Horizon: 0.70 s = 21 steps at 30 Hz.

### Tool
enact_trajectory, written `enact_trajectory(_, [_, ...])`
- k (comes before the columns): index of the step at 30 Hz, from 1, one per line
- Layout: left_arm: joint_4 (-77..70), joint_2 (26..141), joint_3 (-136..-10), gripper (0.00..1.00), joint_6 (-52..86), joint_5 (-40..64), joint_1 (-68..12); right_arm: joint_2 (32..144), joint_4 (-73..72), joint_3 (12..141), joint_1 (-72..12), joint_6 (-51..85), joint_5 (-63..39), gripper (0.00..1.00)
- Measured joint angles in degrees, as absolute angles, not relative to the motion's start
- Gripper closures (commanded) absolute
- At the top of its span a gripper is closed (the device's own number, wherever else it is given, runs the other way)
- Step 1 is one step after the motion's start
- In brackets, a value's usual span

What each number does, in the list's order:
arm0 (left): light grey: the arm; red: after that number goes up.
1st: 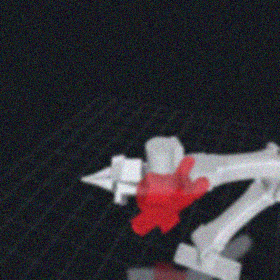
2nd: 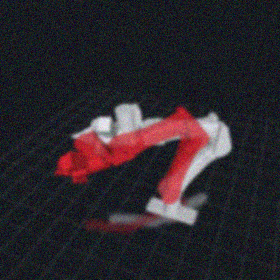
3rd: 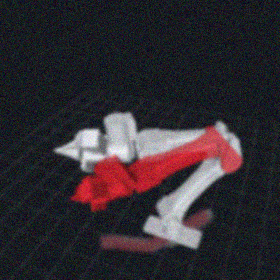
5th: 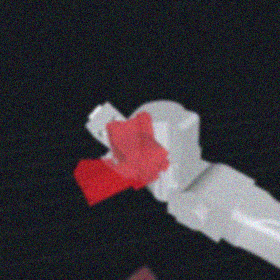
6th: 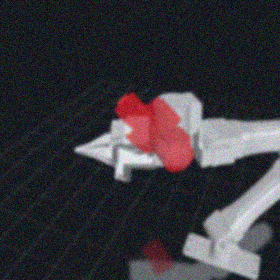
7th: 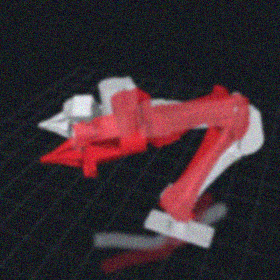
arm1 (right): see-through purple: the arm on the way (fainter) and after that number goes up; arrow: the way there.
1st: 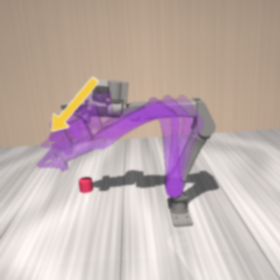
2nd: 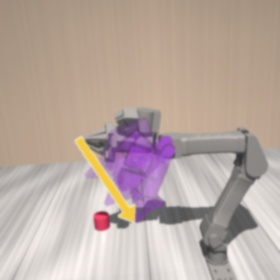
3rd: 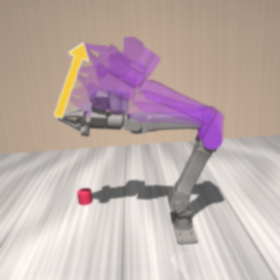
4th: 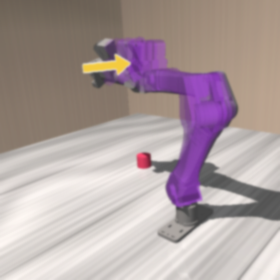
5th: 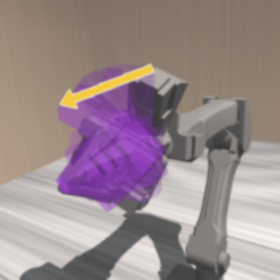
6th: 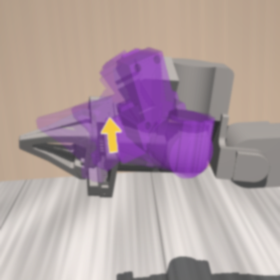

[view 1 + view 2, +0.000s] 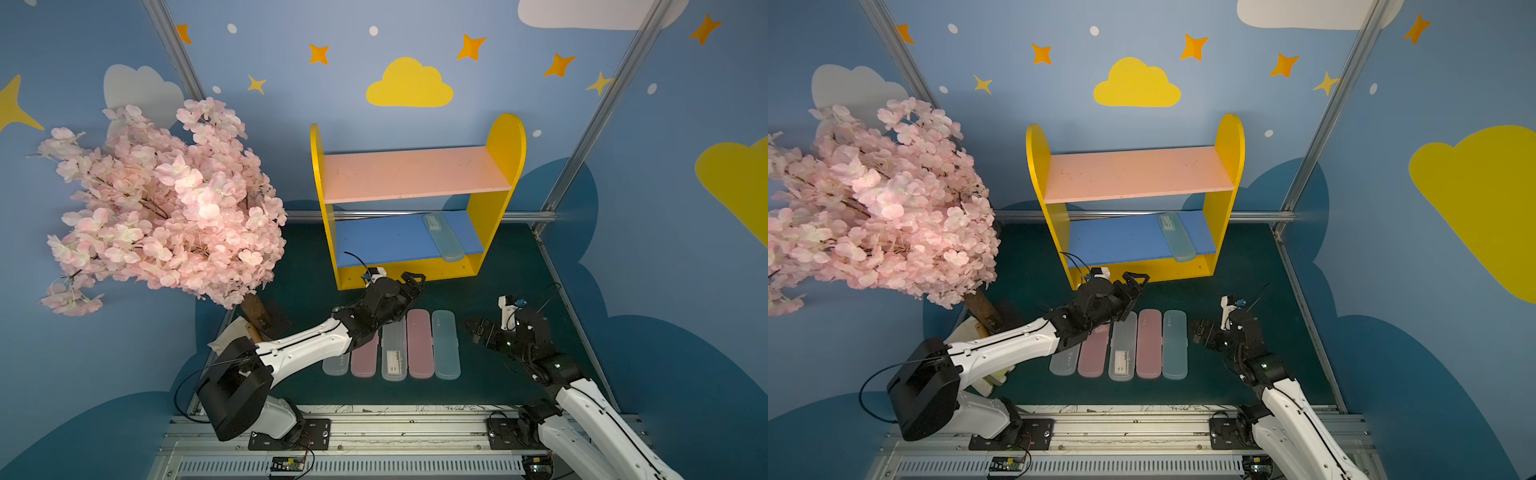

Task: Remove the pencil cases from the shelf
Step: Place the pencil case at the center of the board, then pick up the pencil case from the shelf.

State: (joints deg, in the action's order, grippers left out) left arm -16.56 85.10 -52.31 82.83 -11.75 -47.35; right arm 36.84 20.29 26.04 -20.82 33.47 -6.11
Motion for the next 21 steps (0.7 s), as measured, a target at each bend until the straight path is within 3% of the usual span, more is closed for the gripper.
enact_trajectory(6, [-20.1,93.3,-58.7,0.01,84.8,-15.8,-48.4,30.0,22.4,25.9,-20.7,32.9,-1.6,0.02])
enact_trajectory(21, [-24.1,111.8,-74.4,0.06,87.6,-19.9,-48.4,28.3,27.1,27.0,-20.1,31.0,1.1,0.01])
